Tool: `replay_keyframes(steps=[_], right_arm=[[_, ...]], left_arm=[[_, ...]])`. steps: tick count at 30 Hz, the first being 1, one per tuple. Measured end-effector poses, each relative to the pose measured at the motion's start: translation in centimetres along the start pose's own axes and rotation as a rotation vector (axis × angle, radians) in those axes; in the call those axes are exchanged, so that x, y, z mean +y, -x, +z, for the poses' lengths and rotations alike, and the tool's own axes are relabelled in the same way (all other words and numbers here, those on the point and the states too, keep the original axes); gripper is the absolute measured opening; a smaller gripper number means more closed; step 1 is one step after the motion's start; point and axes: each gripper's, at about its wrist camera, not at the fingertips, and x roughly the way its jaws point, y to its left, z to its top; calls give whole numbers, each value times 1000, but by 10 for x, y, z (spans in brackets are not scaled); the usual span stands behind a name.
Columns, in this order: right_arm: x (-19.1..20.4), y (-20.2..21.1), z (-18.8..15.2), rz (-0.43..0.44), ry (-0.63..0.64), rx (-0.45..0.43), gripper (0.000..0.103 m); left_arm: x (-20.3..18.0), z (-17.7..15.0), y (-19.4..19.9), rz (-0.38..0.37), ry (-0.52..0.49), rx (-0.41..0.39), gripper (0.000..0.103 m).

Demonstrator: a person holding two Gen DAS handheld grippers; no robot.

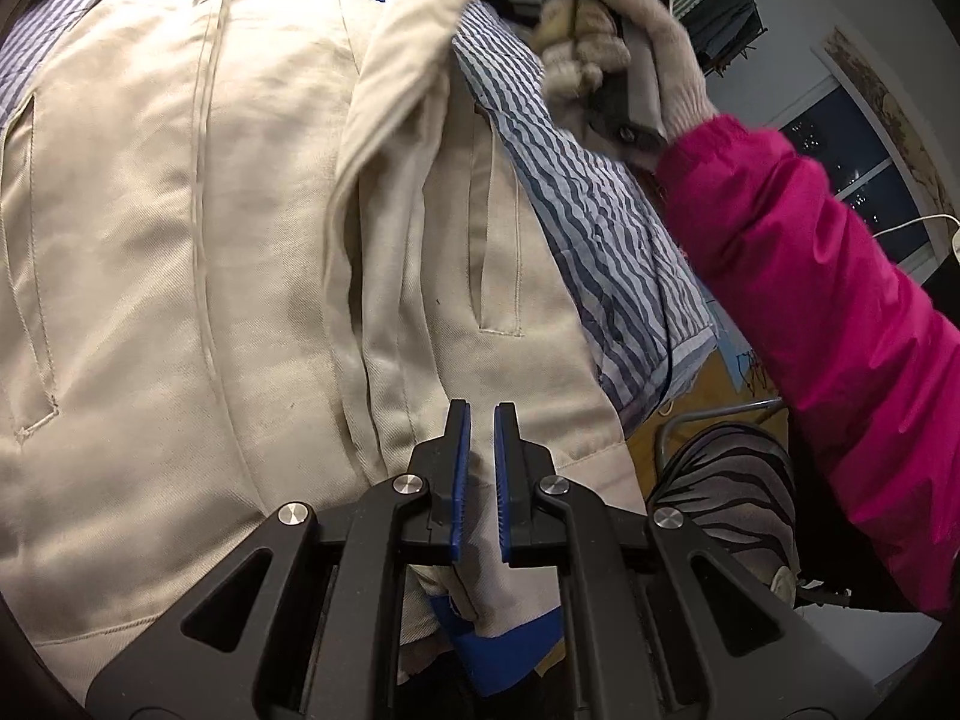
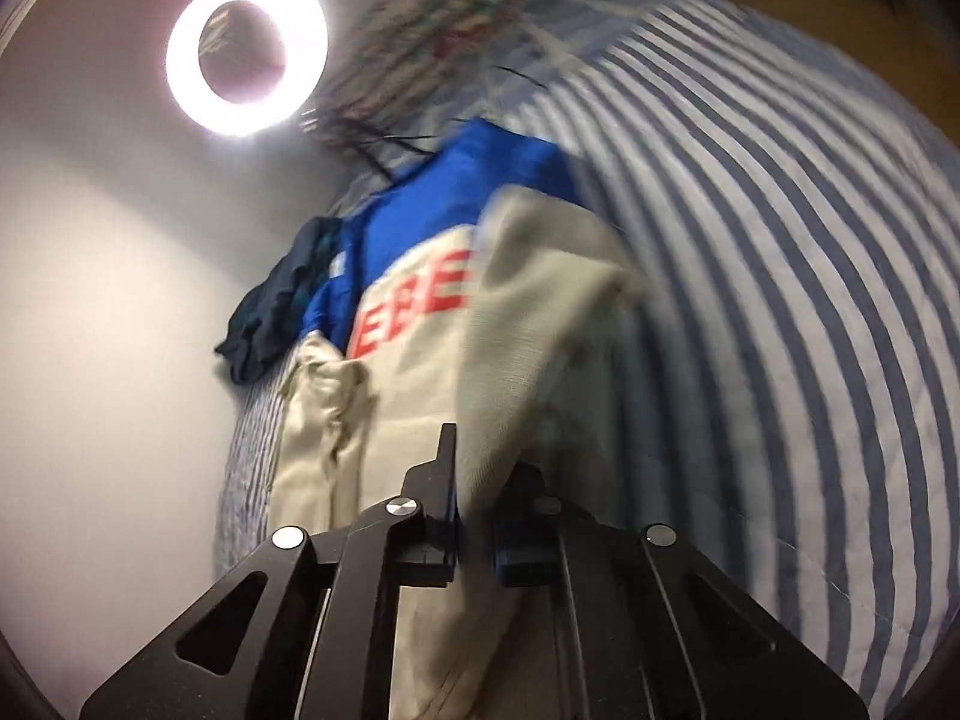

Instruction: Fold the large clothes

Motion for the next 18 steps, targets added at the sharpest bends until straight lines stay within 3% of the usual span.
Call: replay_keyframes(steps=[3, 7, 10, 13, 18], right_arm=[[38, -19, 1, 58, 93, 41, 7], [79, -56, -8, 64, 202, 197, 16], [94, -44, -13, 102, 274, 195, 16], [88, -21, -11, 122, 262, 147, 16], [71, -11, 6, -177, 276, 41, 16]], left_arm=[[0, 0, -1, -4, -3, 0, 4], [0, 0, 2, -7, -6, -5, 4], [2, -2, 3, -13, -4, -10, 4], [5, -4, 4, -22, 1, -15, 4], [6, -4, 5, -25, 0, -18, 4]])
